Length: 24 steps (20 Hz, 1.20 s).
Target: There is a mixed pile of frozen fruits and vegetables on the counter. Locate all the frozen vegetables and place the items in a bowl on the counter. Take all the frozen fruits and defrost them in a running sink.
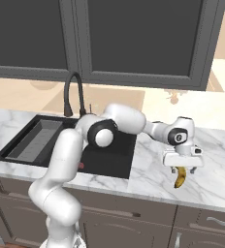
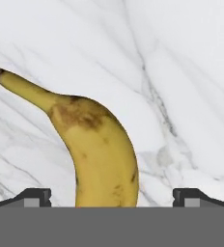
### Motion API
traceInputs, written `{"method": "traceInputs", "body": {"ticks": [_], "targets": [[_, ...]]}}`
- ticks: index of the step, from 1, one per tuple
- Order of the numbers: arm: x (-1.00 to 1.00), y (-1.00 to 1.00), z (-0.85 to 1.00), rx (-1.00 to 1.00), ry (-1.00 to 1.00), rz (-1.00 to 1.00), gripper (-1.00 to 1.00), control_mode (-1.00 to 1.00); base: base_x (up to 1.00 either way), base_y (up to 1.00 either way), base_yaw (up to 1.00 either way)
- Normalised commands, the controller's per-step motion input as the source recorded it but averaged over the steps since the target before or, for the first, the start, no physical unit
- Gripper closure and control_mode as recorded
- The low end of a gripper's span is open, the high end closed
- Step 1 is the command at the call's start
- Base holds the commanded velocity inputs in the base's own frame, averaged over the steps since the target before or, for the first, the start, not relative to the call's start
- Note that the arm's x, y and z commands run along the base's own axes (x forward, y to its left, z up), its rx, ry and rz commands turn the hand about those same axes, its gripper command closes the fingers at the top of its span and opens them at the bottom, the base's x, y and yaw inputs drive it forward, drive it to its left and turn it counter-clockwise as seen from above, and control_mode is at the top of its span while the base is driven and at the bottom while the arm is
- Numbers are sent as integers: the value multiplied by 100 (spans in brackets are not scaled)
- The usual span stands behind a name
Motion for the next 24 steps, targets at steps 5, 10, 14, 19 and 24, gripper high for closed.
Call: {"method": "traceInputs", "body": {"ticks": [5, 10, 14, 19, 24], "targets": [[2, -7, -10, 0, 0, 0, -100, -100, 0, 0, 0], [0, 0, -1, 0, 0, 0, 100, -100, 0, 0, 0], [0, 0, 0, 0, 0, 0, 100, -100, 0, 0, 0], [0, 9, -6, 3, 0, 0, 100, -100, 0, 0, 0], [0, 69, 18, -3, 0, 5, 100, -100, 0, 0, 0]]}}
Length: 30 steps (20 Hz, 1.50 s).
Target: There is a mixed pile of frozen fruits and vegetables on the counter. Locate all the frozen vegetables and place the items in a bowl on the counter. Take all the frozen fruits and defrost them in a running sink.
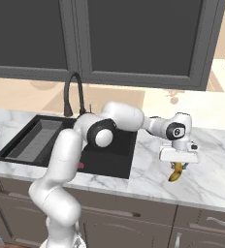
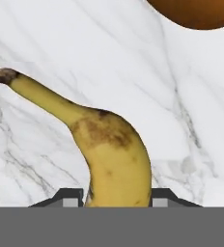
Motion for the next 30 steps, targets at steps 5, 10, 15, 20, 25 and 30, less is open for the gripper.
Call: {"method": "traceInputs", "body": {"ticks": [5, 10, 15, 20, 25, 30], "targets": [[0, 82, 50, -6, -1, 23, 100, -100, 0, 0, 0], [0, 81, 37, -6, -1, 26, 100, -100, 0, 0, 0], [-1, 77, 17, -1, 0, 28, 100, -100, 0, 0, 0], [-5, 67, 3, 0, 0, 32, 100, -100, 0, 0, 0], [-1, 53, 4, 6, 0, 34, 100, -100, 0, 0, 0], [8, 45, 8, 15, -1, 30, 100, -100, 0, 0, 0]]}}
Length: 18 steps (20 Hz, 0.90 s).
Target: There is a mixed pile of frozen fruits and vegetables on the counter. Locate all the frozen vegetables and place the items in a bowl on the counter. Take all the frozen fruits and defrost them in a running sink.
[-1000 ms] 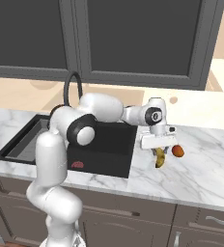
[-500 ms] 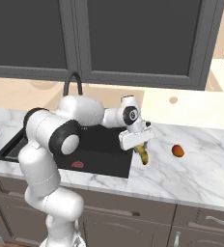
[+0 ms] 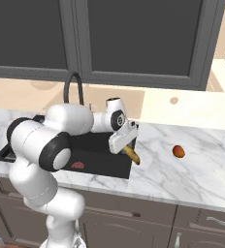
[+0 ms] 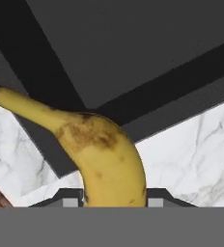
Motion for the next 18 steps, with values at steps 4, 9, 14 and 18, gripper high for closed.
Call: {"method": "traceInputs", "body": {"ticks": [4, 9, 14, 18], "targets": [[30, 44, 22, 19, 0, 24, 100, -100, 0, 0, 0], [34, 51, 25, 16, 2, 23, 100, -100, 0, 0, 0], [6, 23, -3, 2, -2, 0, 100, -100, 0, 0, 0], [9, 43, -4, 0, 0, 0, 100, -100, 0, 0, 0]]}}
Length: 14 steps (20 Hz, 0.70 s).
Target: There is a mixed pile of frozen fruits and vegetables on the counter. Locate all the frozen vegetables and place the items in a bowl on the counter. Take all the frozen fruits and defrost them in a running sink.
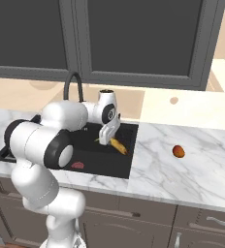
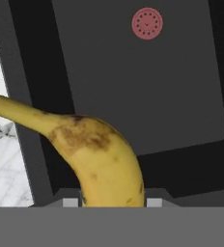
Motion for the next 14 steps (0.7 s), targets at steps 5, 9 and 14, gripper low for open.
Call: {"method": "traceInputs", "body": {"ticks": [5, 9, 14], "targets": [[11, 62, -1, 0, 0, 0, 100, -100, 0, 0, 0], [13, 65, -4, 0, 0, 0, 100, -100, 0, 0, 0], [10, 53, -6, 0, 0, 0, 100, -100, 0, 0, 0]]}}
